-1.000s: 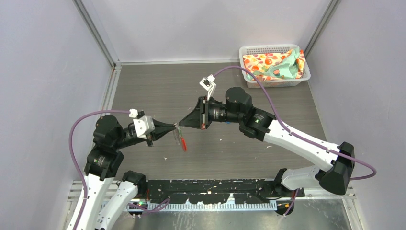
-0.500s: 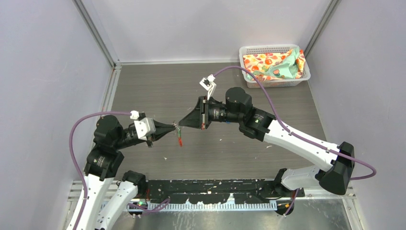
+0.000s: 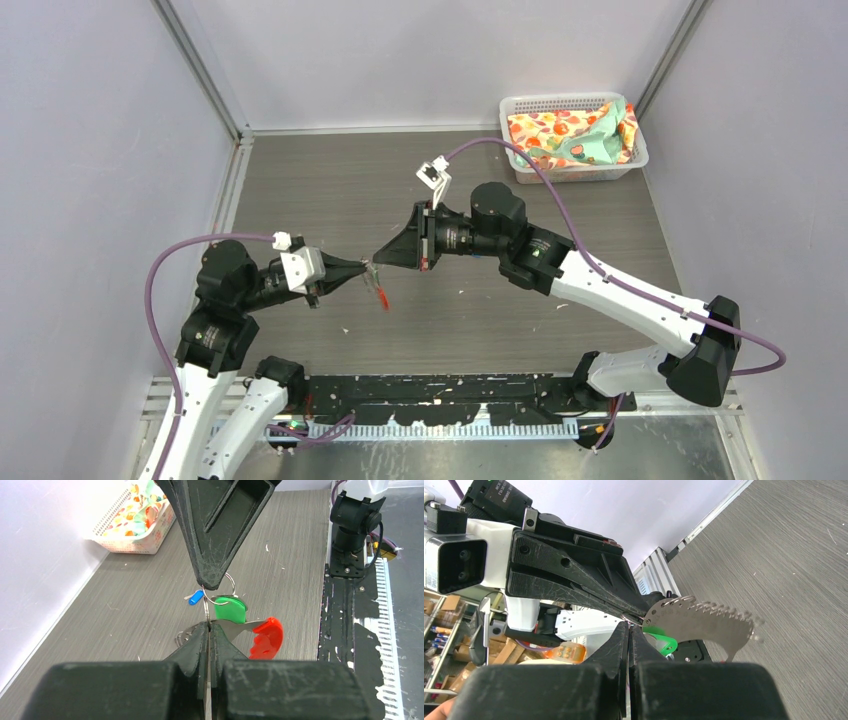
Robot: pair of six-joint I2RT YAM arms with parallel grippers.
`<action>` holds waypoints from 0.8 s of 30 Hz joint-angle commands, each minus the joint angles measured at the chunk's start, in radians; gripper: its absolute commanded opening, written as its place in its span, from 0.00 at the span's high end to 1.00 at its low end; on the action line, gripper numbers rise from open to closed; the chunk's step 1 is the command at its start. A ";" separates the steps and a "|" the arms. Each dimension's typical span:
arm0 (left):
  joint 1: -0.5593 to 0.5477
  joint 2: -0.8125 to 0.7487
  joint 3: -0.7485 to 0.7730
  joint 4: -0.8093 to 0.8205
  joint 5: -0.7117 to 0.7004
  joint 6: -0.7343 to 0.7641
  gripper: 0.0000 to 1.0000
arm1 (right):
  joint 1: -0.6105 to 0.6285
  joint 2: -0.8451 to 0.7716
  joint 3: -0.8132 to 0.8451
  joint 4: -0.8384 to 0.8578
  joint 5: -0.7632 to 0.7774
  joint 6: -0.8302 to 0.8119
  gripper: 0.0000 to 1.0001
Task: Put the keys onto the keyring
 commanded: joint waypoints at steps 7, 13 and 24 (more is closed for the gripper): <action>-0.003 0.008 0.017 -0.016 0.031 0.021 1.00 | 0.031 0.012 0.047 0.032 0.005 -0.039 0.99; -0.003 0.014 0.022 -0.040 0.028 0.034 1.00 | 0.035 0.007 0.050 0.027 0.008 -0.047 0.99; -0.003 0.024 0.032 -0.046 0.025 0.040 1.00 | 0.052 0.034 0.094 -0.053 0.010 -0.084 0.99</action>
